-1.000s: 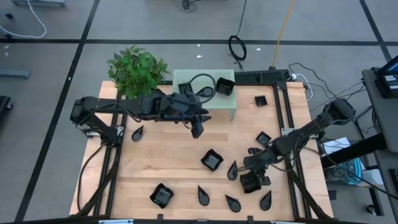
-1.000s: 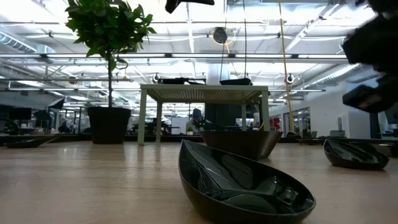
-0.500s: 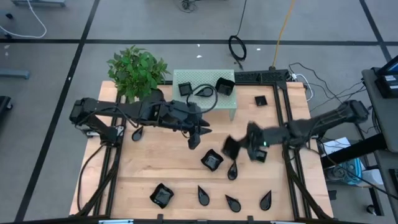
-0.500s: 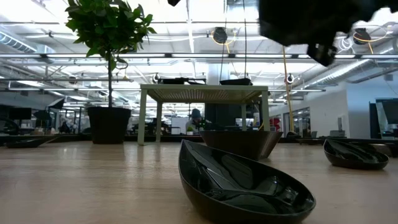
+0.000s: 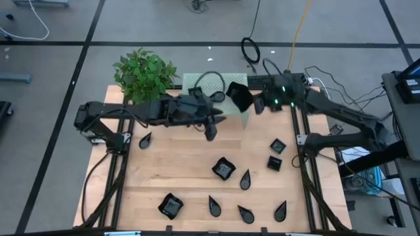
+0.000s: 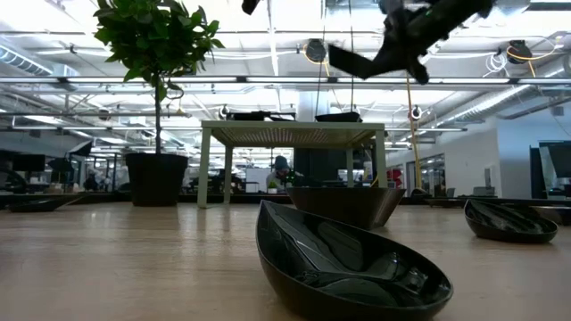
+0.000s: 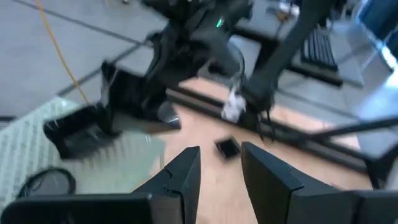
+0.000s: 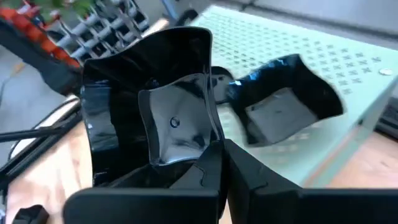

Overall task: Pick & Place Mini shaped plates
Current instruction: Stack the distorted square plate on top of the other distorted square plate on the shelf

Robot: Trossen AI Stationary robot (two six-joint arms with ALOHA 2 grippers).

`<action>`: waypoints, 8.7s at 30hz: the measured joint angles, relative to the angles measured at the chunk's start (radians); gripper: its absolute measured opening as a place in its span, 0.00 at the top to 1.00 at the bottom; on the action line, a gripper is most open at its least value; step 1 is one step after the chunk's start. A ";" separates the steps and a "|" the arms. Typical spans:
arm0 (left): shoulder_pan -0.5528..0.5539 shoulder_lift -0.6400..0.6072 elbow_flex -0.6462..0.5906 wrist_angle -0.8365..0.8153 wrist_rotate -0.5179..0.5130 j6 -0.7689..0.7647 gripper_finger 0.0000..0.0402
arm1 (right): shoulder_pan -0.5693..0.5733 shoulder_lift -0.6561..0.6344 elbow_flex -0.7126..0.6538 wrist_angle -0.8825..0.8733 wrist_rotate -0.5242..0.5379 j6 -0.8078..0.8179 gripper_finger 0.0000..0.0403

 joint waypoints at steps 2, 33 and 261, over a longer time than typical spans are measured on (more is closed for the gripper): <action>0.019 0.000 0.000 0.044 -0.001 0.003 0.70 | -0.069 0.056 0.040 -0.005 -0.094 -0.022 1.00; 0.160 -0.046 0.000 0.147 0.034 0.241 0.70 | -0.217 0.376 0.346 -0.273 -0.072 -0.501 1.00; 0.178 -0.293 0.000 -0.195 0.005 0.308 0.70 | -0.184 0.407 0.410 -0.281 -0.100 -0.692 1.00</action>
